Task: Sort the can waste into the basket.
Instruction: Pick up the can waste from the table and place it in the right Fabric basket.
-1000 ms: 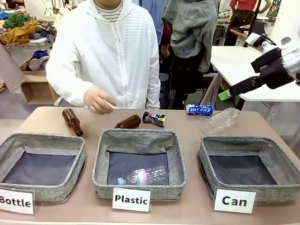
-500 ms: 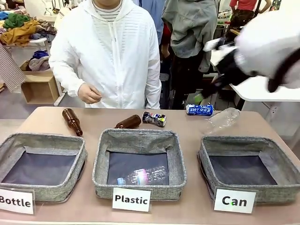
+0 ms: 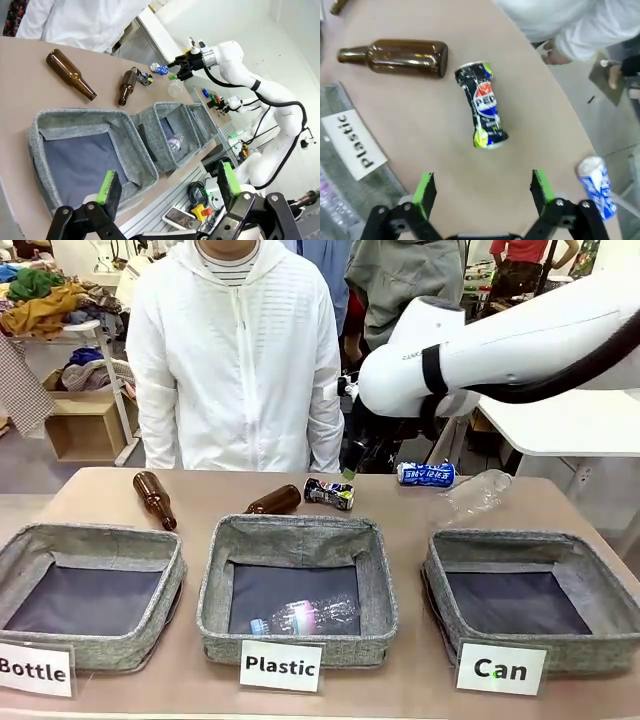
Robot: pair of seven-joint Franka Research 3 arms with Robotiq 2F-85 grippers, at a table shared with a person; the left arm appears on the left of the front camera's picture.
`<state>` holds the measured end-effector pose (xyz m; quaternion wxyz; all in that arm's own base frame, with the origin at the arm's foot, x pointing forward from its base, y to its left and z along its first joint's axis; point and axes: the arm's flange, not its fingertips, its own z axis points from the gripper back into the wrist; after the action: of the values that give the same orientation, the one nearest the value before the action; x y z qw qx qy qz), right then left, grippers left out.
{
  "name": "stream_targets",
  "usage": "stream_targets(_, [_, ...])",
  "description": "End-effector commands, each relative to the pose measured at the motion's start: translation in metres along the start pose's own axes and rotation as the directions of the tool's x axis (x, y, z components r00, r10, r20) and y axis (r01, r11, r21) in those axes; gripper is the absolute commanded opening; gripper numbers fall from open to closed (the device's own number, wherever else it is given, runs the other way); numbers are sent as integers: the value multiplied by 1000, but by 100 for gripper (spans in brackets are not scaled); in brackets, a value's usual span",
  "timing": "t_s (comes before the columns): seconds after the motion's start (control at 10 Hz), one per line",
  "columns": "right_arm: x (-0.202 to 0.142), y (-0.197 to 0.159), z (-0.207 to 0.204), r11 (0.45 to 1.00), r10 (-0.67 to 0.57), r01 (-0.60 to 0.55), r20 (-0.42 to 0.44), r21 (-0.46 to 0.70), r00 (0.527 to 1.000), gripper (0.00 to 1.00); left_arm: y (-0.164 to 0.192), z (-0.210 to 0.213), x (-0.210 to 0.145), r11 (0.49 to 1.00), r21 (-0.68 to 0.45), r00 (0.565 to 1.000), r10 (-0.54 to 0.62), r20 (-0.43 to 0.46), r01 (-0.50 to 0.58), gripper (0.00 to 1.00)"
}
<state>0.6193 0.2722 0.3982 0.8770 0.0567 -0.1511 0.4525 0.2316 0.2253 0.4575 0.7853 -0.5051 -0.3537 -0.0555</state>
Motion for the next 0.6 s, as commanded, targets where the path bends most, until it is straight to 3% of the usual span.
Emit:
stream_targets(0.0, [-5, 10, 20, 999, -32, 32, -21, 7, 999, 100, -1, 1, 1, 1000, -16, 999, -25, 20, 26, 100])
stream_targets(0.1, [0, 0, 0, 1000, 0, 0, 0, 0, 1000, 100, -1, 1, 1, 1000, -16, 999, -25, 20, 26, 100])
stream_targets(0.3, [4, 5, -2, 1000, 6, -6, -6, 19, 1000, 100, -1, 1, 1, 1000, -16, 999, -25, 20, 26, 100])
stream_targets(0.5, [25, 0, -20, 993, 114, -114, 12, -10, 993, 100, -1, 1, 1, 1000, -16, 999, -25, 20, 26, 100])
